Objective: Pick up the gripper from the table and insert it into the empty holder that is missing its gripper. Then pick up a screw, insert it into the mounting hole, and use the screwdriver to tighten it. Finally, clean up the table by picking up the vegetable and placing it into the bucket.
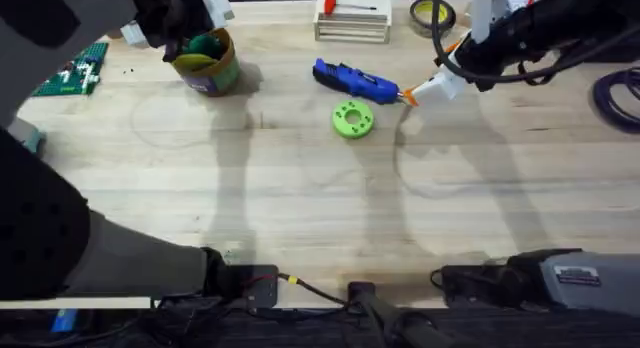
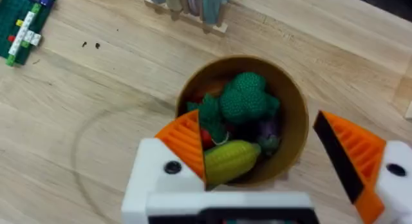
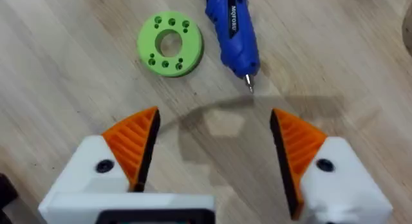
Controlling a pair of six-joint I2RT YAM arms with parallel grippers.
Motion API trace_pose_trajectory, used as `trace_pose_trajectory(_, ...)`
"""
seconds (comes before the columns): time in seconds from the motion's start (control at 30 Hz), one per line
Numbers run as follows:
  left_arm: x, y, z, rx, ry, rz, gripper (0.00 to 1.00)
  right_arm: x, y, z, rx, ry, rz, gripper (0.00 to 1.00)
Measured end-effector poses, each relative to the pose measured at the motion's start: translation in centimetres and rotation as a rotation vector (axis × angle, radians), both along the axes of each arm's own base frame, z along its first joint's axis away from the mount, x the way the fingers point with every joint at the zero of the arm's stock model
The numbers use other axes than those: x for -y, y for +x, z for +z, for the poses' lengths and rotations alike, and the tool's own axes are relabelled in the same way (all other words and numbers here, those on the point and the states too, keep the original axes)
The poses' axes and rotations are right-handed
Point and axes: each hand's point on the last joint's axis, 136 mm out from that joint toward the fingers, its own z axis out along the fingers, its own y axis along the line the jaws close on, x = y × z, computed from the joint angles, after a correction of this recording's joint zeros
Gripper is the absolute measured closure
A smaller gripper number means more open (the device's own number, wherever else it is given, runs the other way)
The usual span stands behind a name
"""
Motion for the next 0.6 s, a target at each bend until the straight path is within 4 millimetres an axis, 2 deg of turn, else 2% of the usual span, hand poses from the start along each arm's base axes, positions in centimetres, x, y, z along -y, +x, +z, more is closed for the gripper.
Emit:
trace_pose_trajectory(0.07, 0.1, -0.1, 0.3, 0.0, 0.014, -0.019, 0.008, 0.0, -0.1, 0.0, -0.003, 0.0, 0.0, 0.026)
trace_pose_trajectory(0.17, 1.0, -0.5, 2.0, 0.016, 0.058, -0.083, 0.008, 0.0, -0.3, -0.1, -0.018, 0.0, -0.005, 0.026)
trace_pose_trajectory(0.3, 3.7, -2.1, 6.1, 0.07, 0.137, -0.22, 0.008, 0.1, -0.7, 0.5, -0.025, 0.015, -0.042, 0.026)
trace_pose_trajectory(0.43, 6.9, -5.1, 10.1, 0.118, 0.208, -0.364, 0.031, 0.2, -1.2, 2.6, 0.006, 0.049, -0.102, 0.026)
trace_pose_trajectory(0.47, 7.6, -5.8, 10.8, 0.128, 0.218, -0.392, 0.15, 0.2, -1.4, 3.2, 0.012, 0.059, -0.119, 0.026)
trace_pose_trajectory(0.6, 9.8, -8.9, 12.8, 0.15, 0.248, -0.488, 0.774, 0.3, -2.4, 4.8, 0.018, 0.092, -0.175, 0.026)
